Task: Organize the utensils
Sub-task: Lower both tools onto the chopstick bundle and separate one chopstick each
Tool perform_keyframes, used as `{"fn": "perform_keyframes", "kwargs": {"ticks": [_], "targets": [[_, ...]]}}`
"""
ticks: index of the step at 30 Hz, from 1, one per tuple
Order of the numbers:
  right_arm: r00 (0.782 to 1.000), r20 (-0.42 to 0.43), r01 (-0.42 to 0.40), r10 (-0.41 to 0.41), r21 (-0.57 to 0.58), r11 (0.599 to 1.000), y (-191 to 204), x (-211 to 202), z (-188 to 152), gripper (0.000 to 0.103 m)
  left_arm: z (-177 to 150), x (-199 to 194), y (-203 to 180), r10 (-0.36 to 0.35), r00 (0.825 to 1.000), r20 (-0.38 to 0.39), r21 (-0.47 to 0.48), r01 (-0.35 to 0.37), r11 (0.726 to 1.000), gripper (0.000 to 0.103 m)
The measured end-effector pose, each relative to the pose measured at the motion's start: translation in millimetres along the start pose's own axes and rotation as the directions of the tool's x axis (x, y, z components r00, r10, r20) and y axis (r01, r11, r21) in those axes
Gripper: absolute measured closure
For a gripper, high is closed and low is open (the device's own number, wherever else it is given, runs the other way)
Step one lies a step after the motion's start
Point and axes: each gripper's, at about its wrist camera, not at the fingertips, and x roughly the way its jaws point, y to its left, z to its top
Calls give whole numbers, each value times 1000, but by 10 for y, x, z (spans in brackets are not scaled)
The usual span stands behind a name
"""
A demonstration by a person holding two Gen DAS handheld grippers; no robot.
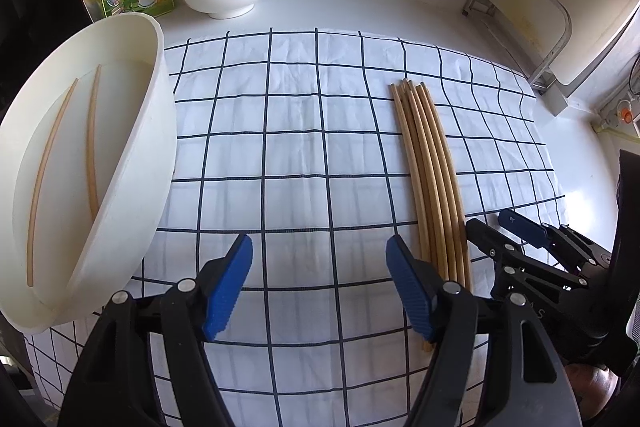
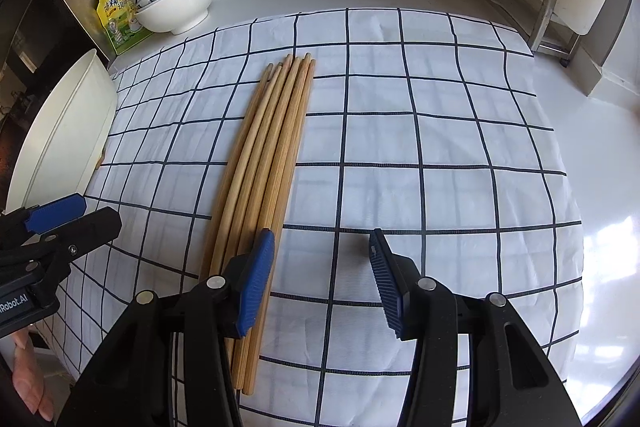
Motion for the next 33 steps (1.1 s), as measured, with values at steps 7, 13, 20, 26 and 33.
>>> {"fn": "perform_keyframes", "kwargs": {"ticks": [7,13,20,26,33], "targets": [[1000,3,22,-22,-26,999,37,1,10,56,-20,43,-33,4,1000,-6,8,-4,1000,35],[1000,-6,27,-27,-29,999,52,1,7,56,-9,51,-48,5,1000,-2,8,-5,1000,35],[999,-15,29,-30,-50,998,121,22,-7,56,-3,48,-38,8,1000,-1,8,-8,1000,35],[998,11,58,-58,-48,997,63,12,-4,56,-16,101,-78,7,1000,-5,15,-7,1000,35],[997,25,77,-76,-18,997,-139,-32,-12,56,-3,230,-223,-13,1000,-12,47,14,999,35]]}}
